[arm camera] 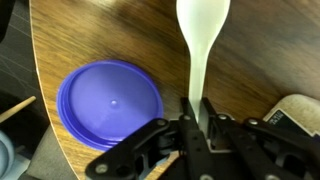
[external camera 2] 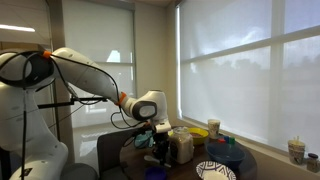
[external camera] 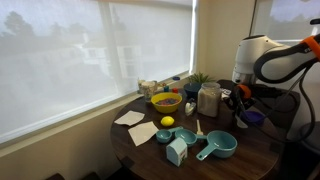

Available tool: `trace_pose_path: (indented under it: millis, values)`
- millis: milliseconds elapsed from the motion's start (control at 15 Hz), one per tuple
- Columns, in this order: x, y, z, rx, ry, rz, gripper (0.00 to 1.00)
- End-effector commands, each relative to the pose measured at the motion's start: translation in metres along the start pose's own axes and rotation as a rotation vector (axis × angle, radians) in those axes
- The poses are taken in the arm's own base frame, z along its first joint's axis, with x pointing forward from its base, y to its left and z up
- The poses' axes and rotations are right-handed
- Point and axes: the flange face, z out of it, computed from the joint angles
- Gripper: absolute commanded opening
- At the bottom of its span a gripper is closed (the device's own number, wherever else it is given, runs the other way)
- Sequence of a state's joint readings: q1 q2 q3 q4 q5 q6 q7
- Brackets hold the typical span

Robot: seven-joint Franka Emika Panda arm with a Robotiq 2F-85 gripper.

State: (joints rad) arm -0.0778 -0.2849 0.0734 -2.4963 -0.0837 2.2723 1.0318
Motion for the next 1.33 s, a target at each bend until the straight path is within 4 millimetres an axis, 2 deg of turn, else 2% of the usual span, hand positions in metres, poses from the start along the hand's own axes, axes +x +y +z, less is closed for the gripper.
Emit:
trace_pose_path:
  millis: [0, 67, 133, 200, 667, 733, 933, 1067, 1267]
  values:
    - [0.002, 0.014, -0.042, 0.023, 0.044, 0.003, 0.03]
    - [0.004, 0.016, -0.054, 0.035, 0.061, 0.006, 0.03]
    - [0.002, 0.006, -0.031, 0.024, 0.028, 0.009, 0.03]
    - [0.003, 0.008, -0.039, 0.034, 0.037, 0.012, 0.12]
    - [0.002, 0.007, -0.03, 0.019, 0.026, 0.01, 0.12]
    - [0.002, 0.007, -0.031, 0.019, 0.026, 0.01, 0.03]
    - [0.015, 0.006, -0.069, 0.064, 0.096, 0.02, 0.03]
    - [0.025, 0.004, -0.102, 0.1, 0.165, 0.015, 0.03]
    - [0.043, -0.003, -0.147, 0.133, 0.342, -0.014, 0.03]
